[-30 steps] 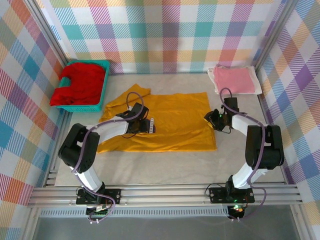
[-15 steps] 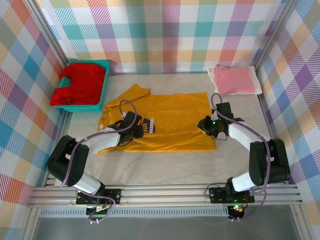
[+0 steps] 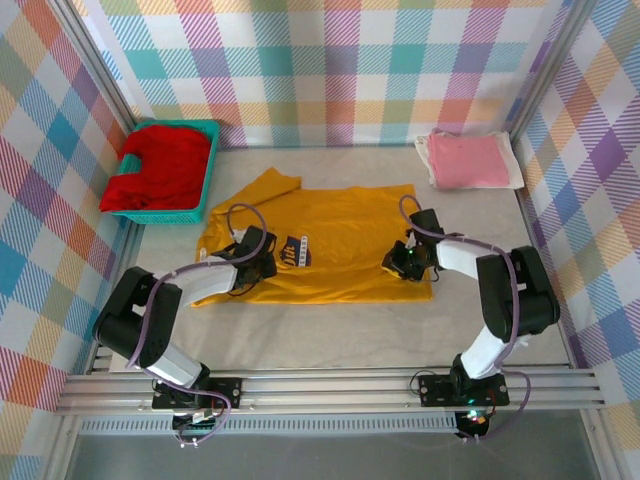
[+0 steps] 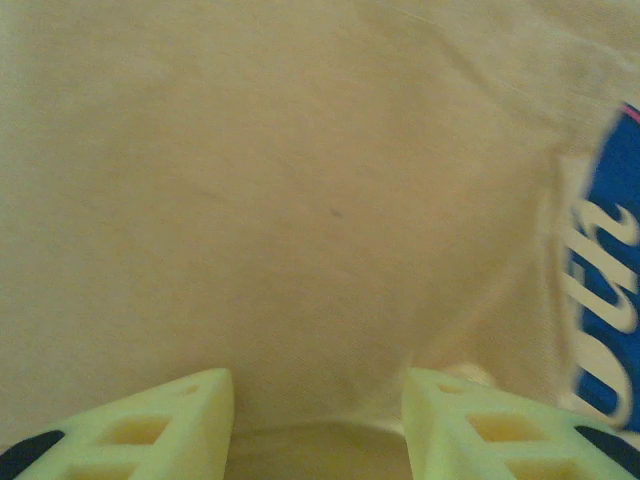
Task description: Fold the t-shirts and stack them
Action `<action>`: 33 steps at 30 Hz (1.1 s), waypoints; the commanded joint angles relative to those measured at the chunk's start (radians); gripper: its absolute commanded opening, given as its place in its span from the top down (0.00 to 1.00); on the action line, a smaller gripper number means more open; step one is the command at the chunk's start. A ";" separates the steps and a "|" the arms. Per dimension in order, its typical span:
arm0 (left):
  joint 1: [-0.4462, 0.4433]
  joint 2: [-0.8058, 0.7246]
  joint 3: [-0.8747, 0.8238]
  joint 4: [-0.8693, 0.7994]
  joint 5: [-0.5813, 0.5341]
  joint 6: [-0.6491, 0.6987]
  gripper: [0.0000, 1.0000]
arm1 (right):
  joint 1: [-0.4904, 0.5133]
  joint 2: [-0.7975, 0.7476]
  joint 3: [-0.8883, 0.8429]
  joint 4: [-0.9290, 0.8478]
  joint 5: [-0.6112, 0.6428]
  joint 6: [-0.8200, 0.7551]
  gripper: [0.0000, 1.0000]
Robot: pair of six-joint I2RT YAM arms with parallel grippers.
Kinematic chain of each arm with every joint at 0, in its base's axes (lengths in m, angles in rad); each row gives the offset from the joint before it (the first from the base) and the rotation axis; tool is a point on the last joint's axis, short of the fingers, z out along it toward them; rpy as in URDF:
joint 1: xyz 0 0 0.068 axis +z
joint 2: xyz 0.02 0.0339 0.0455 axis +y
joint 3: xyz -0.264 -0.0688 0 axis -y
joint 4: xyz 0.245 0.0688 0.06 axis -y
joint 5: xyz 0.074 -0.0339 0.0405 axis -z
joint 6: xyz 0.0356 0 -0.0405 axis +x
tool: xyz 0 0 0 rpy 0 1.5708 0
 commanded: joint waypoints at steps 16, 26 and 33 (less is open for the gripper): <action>0.075 0.043 -0.027 -0.042 0.137 -0.052 0.50 | -0.056 -0.147 -0.213 0.004 0.098 0.086 0.71; -0.083 -0.104 -0.131 -0.115 0.069 -0.222 0.50 | -0.103 -0.405 -0.285 -0.170 0.227 0.109 0.69; -0.064 -0.188 0.035 -0.303 -0.098 -0.142 0.50 | -0.132 -0.381 -0.136 -0.213 0.198 0.013 0.64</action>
